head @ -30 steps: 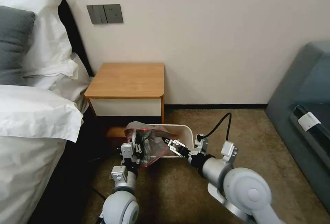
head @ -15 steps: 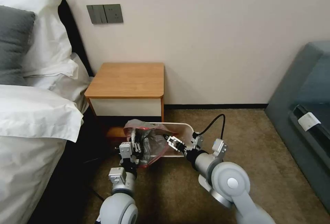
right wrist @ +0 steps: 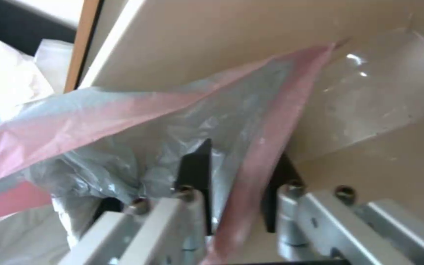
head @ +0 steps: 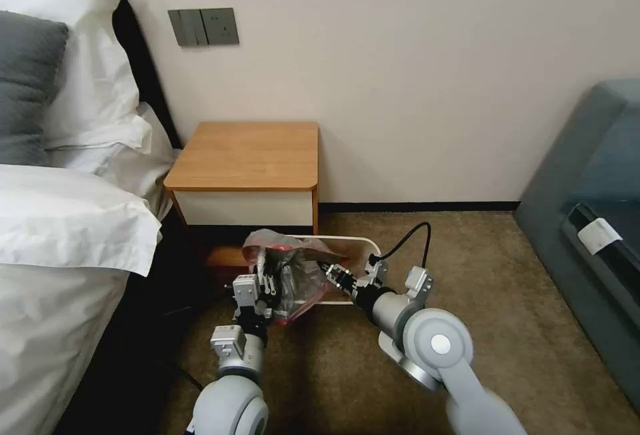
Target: Pick up the garbage bag from the table and place it over the trash can.
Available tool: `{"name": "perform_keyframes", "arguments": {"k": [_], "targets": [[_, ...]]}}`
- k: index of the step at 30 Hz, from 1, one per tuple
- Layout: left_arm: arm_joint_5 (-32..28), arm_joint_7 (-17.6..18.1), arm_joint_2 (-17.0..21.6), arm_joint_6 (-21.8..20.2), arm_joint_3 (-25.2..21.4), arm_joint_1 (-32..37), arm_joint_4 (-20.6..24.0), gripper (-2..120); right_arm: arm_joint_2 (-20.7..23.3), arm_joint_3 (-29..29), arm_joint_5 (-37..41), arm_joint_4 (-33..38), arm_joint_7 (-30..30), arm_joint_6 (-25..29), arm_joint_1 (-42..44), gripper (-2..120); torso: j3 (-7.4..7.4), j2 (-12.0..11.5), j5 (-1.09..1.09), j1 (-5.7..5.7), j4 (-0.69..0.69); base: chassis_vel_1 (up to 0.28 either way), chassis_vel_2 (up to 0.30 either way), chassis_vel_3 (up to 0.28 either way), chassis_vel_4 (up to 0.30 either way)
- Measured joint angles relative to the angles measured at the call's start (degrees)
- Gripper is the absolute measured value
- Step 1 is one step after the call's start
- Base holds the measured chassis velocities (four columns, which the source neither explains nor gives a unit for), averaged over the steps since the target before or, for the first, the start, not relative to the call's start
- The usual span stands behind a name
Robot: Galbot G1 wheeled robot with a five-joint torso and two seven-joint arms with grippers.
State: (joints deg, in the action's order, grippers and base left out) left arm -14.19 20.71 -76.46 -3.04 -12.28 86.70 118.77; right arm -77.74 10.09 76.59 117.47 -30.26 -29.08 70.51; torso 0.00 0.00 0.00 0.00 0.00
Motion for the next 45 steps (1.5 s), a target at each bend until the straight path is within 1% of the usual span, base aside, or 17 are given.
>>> {"name": "perform_keyframes", "arguments": {"k": [1, 3, 4, 6, 13, 16, 18, 23, 26, 35, 45], "targets": [[-0.1, 0.0, 0.0, 0.0, 0.0, 0.0, 0.0, 8, -0.1, 0.0, -0.1, -0.1, 0.2, 0.1, 0.0, 10, 0.00, 0.0, 0.00, 0.00, 0.00, 0.000, 0.000, 0.000, 0.000], [-0.1, 0.0, 0.0, 0.0, 0.0, -0.1, 0.0, 8, -0.1, 0.0, -0.2, -0.1, 0.3, 0.1, -0.1, 9, 0.00, 0.0, 0.00, 0.00, 0.00, 0.000, 0.000, 0.000, 0.000], [-0.2, 0.0, 0.0, 0.0, 0.1, -0.1, 0.0, 8, -0.2, -0.1, -0.6, -0.1, 0.5, 0.2, -0.1, 2, 0.00, 0.0, 0.00, 0.00, 0.00, 0.000, 0.000, 0.000, 0.000], [-0.3, 0.0, 0.0, 0.0, 0.1, -0.2, 0.0, 8, -0.2, -0.2, -0.8, -0.1, 0.7, 0.2, 0.0, 0, 0.00, 0.0, 0.00, 0.00, 0.00, 0.000, 0.000, 0.000, 0.000], [-1.0, 0.1, -0.1, -0.1, -0.2, -0.6, -0.4, 8, 0.2, -0.5, -2.5, 1.1, 0.8, 0.5, 0.7, 0, 0.00, 0.0, 0.00, 0.00, 0.00, 0.000, 0.000, 0.000, 0.000], [-1.4, 0.2, -0.1, -0.2, -0.5, -0.7, -0.6, 8, 0.4, -0.6, -4.2, 1.6, 1.1, 0.9, 1.1, 0, 0.00, 0.0, 0.00, 0.00, 0.00, 0.000, 0.000, 0.000, 0.000], [-2.1, 0.7, -0.3, -0.3, -1.0, -1.0, -1.0, 8, 0.6, -0.7, -8.2, 2.6, 1.9, 1.6, 2.0, 0, 0.00, 0.0, 0.01, 0.00, 0.00, 0.000, 0.000, 0.000, 0.000], [-3.1, 1.5, -0.5, -0.6, -1.9, -1.4, -1.7, 8, 1.0, -0.6, -10.2, 4.7, 2.0, 1.9, 3.0, 0, 0.00, 0.0, 0.00, 0.00, 0.00, 0.000, 0.000, 0.000, 0.000], [-4.7, 2.2, -0.6, -1.2, -2.6, -1.5, -1.8, 8, 1.5, 0.0, -12.0, 5.6, 2.1, 2.2, 3.4, 0, 0.00, 0.0, 0.00, 0.00, 0.00, 0.000, 0.000, 0.000, 0.000], [-7.3, 2.3, -0.8, -1.8, -5.1, -1.9, -2.1, 8, 2.5, 2.5, -12.8, 6.9, 2.3, 2.2, 3.5, 0, 0.00, 0.0, 0.00, 0.00, 0.00, 0.000, 0.000, 0.000, 0.000], [-8.5, 2.3, -1.0, -2.3, -6.2, -2.2, -1.8, 8, 3.3, 4.3, -11.6, 8.0, 2.5, 1.4, 4.6, 0, 0.00, 0.0, 0.00, 0.00, 0.00, 0.000, 0.000, 0.000, 0.000]]}}
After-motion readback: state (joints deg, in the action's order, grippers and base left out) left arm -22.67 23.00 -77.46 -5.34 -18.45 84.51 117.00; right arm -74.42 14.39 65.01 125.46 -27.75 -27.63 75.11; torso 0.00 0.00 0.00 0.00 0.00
